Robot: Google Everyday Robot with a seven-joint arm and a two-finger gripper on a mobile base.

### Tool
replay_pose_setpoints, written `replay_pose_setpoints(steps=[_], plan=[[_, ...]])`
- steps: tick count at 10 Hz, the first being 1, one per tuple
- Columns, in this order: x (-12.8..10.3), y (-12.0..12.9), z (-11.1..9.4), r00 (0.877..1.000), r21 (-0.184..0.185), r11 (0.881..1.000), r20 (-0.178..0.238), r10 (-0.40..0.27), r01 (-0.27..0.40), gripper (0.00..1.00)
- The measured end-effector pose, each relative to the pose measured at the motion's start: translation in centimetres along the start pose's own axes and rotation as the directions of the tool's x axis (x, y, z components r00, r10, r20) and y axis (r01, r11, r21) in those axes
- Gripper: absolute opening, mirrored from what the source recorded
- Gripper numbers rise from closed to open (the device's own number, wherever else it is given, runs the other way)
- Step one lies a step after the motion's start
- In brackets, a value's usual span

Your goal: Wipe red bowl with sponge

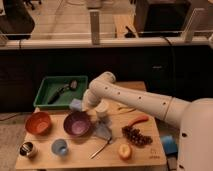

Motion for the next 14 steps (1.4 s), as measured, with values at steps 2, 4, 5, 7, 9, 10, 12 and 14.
replay_pose_setpoints(steps=[2,4,5,7,9,10,12,14], plan=[[-2.0,-0.5,0.5,0.998,-0.001,0.999,0.034,-0.053,0.053,0.00],[-4.9,-1.1,1.4,0.990,-0.010,0.993,0.077,-0.119,0.120,0.00],[-6.4,-1.4,1.9,0.982,-0.015,0.987,0.104,-0.158,0.161,0.00],[-8.7,-1.7,2.9,0.964,-0.032,0.974,0.155,-0.216,0.224,0.00],[-10.5,-1.6,3.8,0.946,-0.054,0.958,0.184,-0.268,0.282,0.00],[-11.5,-1.4,4.4,0.932,-0.071,0.943,0.198,-0.305,0.324,0.00],[-13.6,-0.7,5.3,0.905,-0.089,0.914,0.205,-0.373,0.397,0.00],[-15.5,0.4,6.0,0.869,-0.113,0.868,0.176,-0.462,0.484,0.00]])
